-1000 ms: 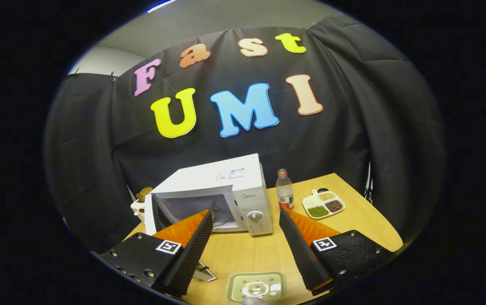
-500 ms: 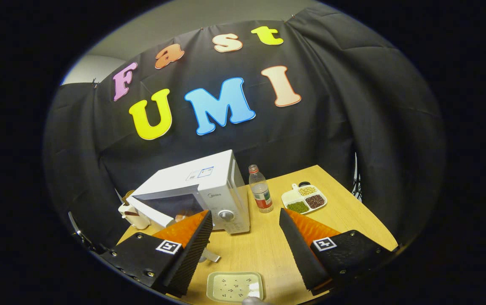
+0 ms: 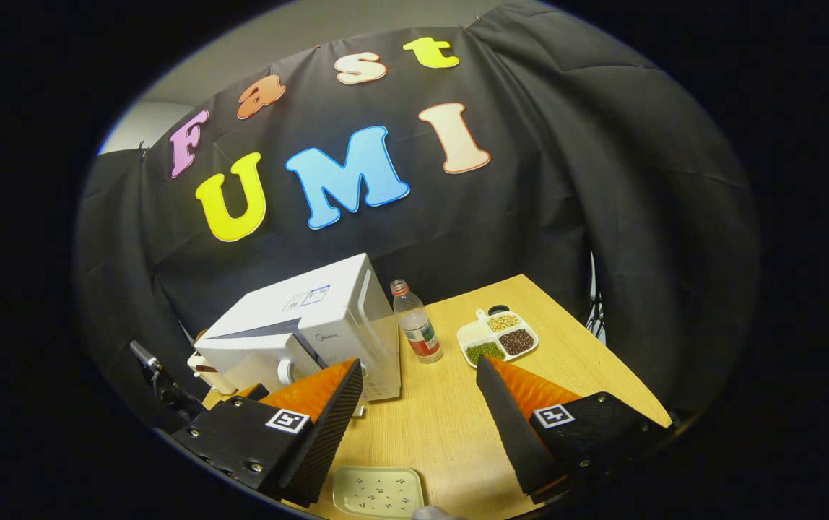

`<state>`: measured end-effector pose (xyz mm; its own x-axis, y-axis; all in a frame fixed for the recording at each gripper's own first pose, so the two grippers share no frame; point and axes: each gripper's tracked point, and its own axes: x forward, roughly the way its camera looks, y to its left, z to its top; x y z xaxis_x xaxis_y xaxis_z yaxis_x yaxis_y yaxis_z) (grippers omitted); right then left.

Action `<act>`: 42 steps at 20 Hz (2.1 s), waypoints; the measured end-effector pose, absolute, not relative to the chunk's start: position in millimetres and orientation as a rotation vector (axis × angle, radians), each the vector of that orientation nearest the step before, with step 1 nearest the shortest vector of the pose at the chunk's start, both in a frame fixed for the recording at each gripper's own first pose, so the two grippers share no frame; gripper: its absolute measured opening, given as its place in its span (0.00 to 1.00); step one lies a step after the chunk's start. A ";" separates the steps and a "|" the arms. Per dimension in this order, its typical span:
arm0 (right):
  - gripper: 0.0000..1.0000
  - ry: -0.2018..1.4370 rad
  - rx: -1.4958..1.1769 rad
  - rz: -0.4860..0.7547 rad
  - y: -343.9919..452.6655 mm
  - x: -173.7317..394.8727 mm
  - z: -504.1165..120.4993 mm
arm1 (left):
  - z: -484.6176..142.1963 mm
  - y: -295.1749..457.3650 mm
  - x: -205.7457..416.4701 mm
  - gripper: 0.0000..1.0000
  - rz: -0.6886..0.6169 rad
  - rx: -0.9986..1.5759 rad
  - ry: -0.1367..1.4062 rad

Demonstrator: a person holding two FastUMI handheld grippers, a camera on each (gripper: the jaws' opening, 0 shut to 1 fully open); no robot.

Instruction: Open the microwave oven with the left hand, put the food in, and close the microwave oven.

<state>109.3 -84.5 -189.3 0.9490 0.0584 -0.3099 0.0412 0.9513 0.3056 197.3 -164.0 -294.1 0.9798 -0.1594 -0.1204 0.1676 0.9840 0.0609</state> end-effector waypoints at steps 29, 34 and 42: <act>0.97 0.334 0.286 0.044 -76.8 109.0 -191.9 | -275.9 -168.5 204.4 0.96 -0.114 -0.011 0.084; 0.97 0.296 0.254 0.073 -56.9 96.0 -168.6 | -238.8 -139.5 154.6 0.94 -0.105 0.013 0.079; 0.97 0.175 0.198 0.081 -31.8 61.0 -111.5 | -155.0 -61.6 75.8 0.95 -0.065 -0.034 0.079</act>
<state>61.0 -31.8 -111.5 0.9815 0.0975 -0.1648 -0.0631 0.9772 0.2026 75.8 -61.6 -155.0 0.9948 -0.0661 -0.0777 0.0634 0.9973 -0.0368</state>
